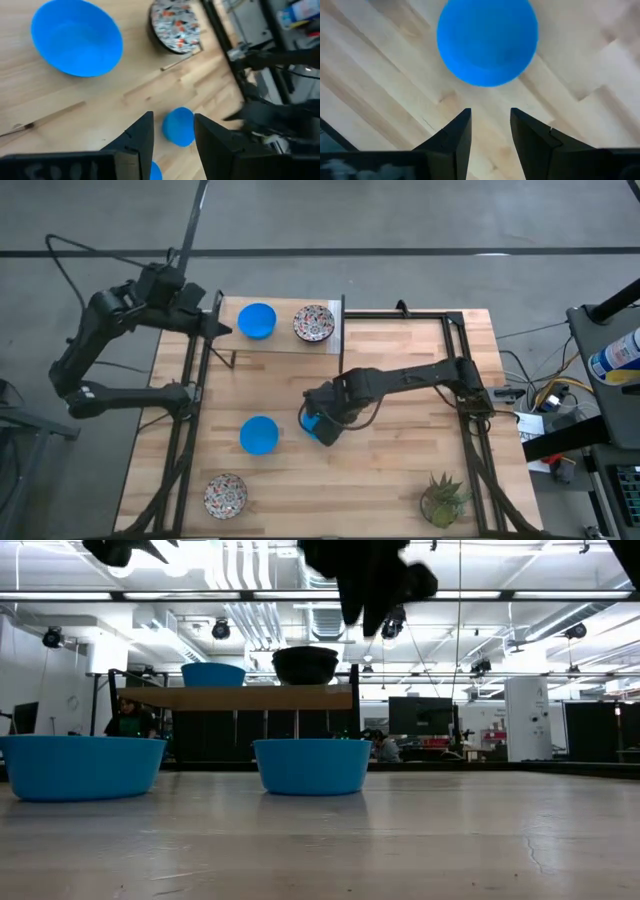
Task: Pick & Place Mini bowls
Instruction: Stack the right blue bowl on top of the blue bowl on the shelf
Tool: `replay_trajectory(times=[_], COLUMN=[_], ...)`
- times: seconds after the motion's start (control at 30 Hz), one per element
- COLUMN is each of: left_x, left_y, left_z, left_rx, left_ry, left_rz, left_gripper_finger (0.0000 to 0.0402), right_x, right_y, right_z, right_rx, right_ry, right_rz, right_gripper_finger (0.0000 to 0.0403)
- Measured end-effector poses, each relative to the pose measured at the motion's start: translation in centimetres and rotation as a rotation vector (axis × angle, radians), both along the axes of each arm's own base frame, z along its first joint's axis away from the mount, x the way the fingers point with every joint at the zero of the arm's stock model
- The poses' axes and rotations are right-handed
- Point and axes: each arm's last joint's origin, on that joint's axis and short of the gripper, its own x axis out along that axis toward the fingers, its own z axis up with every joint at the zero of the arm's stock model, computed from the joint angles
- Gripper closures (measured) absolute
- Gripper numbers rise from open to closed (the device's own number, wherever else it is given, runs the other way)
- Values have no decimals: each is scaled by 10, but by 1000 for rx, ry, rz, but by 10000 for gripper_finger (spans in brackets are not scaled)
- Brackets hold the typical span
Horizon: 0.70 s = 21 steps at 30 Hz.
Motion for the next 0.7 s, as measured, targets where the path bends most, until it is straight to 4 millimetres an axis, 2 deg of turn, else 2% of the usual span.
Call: replay_trajectory(times=[0.13, 0.37, 0.7], left_x=[-5, -12, -12], left_y=[-11, -22, -23], left_z=[3, 6, 7], left_rx=[33, 44, 48], left_ry=[-25, -62, -66], left_rz=[-58, -122, -129], left_gripper_finger=[271, 271, 271], right_x=[4, 1, 0], right_y=[-1, -9, -36], right_z=[-28, -67, -92], right_rx=[72, 84, 48], right_ry=[19, 77, 79], right_rz=[-73, -196, -282], right_gripper_finger=[278, 282, 280])
